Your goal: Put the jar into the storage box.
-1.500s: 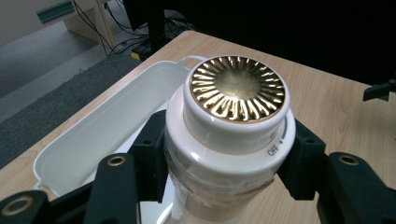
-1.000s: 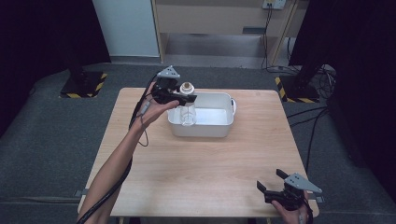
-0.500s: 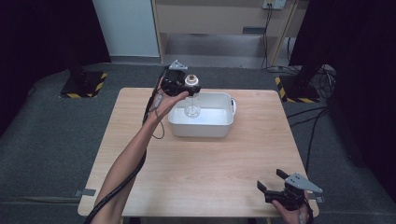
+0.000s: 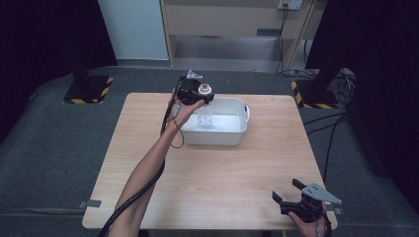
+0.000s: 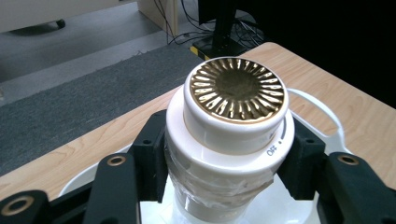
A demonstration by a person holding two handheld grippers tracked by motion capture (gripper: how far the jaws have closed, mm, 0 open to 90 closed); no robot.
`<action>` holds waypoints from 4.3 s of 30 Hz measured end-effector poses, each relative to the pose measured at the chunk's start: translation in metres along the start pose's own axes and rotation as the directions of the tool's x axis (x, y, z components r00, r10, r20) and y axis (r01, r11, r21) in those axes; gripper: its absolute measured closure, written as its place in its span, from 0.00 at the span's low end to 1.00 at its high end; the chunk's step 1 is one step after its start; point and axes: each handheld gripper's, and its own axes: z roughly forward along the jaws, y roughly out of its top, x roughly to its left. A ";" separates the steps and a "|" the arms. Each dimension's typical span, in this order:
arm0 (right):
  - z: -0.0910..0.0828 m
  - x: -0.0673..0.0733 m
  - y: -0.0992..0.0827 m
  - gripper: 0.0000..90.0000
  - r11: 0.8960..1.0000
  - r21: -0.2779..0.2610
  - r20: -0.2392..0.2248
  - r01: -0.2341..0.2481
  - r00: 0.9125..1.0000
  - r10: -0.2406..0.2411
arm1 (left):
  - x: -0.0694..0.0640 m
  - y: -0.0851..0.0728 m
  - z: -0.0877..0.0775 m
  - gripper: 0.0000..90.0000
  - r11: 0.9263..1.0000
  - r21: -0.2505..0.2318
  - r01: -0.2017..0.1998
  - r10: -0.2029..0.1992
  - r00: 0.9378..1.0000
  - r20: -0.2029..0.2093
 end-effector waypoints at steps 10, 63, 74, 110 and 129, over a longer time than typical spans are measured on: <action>0.000 0.000 0.000 0.05 1.000 0.000 -0.003 0.002 1.000 -0.002 | 0.001 -0.020 0.021 0.48 1.000 0.006 0.017 -0.016 0.999 -0.038; -0.001 0.003 0.000 0.05 1.000 0.007 -0.006 0.007 1.000 -0.007 | -0.016 -0.008 -0.035 0.07 0.986 -0.147 -0.078 0.082 0.996 0.021; 0.000 0.002 -0.001 0.05 1.000 0.004 -0.006 0.005 1.000 -0.005 | -0.026 -0.008 -0.072 0.05 0.977 -0.185 -0.110 0.125 0.990 0.068; -0.004 0.000 -0.002 0.04 1.000 0.002 0.015 -0.005 1.000 0.005 | -0.056 -0.065 -0.160 0.03 0.951 -0.279 -0.132 0.187 0.966 0.178; -0.005 0.003 -0.001 0.04 1.000 0.002 0.015 0.010 1.000 -0.010 | -0.037 -0.140 -0.190 0.03 0.958 -0.284 -0.043 0.089 0.985 0.149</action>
